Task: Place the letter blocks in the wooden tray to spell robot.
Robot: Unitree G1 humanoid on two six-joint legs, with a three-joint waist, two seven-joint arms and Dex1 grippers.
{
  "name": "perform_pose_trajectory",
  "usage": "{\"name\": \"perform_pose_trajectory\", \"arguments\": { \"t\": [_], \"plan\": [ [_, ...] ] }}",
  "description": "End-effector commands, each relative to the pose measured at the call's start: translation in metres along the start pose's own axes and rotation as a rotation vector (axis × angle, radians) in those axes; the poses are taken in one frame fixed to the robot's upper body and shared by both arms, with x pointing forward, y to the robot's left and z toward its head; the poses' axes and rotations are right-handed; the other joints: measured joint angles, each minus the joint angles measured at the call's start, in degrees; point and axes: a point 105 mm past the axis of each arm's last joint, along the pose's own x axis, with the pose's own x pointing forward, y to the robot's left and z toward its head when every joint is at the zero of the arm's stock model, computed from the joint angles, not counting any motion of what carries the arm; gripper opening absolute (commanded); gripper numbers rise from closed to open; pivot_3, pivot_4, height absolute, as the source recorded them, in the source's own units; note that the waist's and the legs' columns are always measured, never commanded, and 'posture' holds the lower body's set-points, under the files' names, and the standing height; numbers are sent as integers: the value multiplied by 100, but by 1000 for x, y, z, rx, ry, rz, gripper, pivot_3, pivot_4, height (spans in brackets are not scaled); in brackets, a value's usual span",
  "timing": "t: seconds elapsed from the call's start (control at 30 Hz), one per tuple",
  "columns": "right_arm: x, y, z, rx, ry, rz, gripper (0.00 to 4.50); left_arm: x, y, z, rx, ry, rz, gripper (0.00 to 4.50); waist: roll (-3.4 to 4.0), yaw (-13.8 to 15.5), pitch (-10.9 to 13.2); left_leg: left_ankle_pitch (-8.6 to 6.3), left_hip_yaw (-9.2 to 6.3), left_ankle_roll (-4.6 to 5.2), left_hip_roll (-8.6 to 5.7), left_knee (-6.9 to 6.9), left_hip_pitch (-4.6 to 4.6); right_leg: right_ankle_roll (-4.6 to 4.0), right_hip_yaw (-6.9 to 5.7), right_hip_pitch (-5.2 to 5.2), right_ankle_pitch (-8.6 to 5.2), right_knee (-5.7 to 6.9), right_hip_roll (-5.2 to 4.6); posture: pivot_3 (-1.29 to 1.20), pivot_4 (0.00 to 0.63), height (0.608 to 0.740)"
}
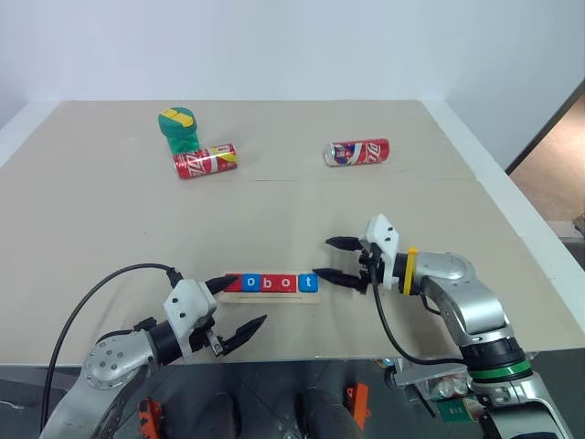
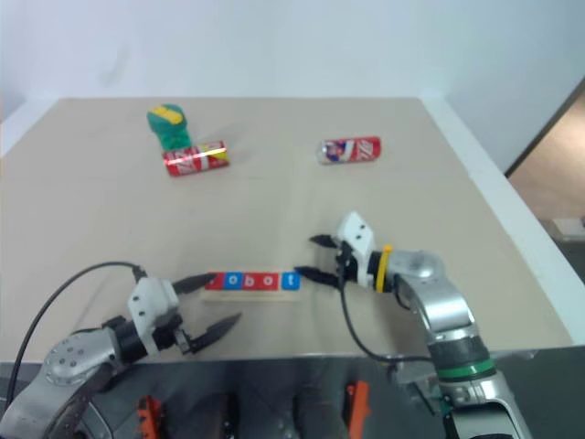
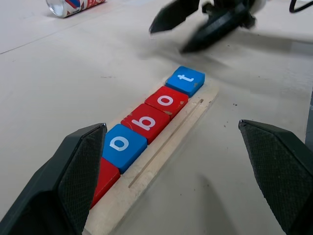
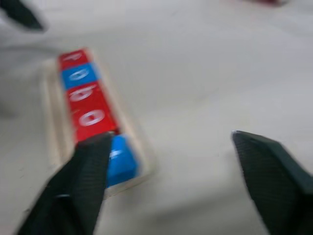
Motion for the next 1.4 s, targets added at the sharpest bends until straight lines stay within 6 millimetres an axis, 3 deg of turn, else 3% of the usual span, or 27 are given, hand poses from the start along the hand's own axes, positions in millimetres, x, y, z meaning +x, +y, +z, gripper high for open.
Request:
{"name": "perform_pose_trajectory", "arguments": {
  "t": [0.03, 0.27, 1.0, 1.27, 1.4],
  "plan": [
    [-16, 3, 8, 67, -80, -73, 2457, -7, 2, 8, 34, -29, -5, 4500, -2, 3, -2, 0, -5, 0, 0, -3, -3, -1, -3, 1, -6, 0, 2, 0, 150, 740],
    [-15, 24, -9, 141, -66, -144, 21, -4, 6, 11, 53, -38, 1, 4500, -1, 4, -1, -2, -3, -2, 1, -6, -6, -2, -1, -6, -9, 0, 1, 0, 150, 740],
    [2, 49, -18, 111, -32, -82, 21, -2, 7, 9, 56, -18, 7, 4500, -3, 1, -2, -1, -3, -2, 1, -2, -7, -9, -2, -6, -11, 0, 0, 0, 150, 740],
    [5, 47, -18, 97, -31, -82, 21, -1, 8, 8, 59, -13, 10, 4500, -3, 1, -2, -1, -3, -3, 1, -2, -7, -6, -2, -6, -10, 0, 0, 0, 150, 740],
    [-1, 31, -20, 87, -16, -140, 21, -3, 21, 9, 61, -15, 74, 4500, -3, 0, -2, -1, -3, -3, 1, -2, -7, -6, -2, -6, -9, 0, 0, 0, 150, 740]
  ]
}}
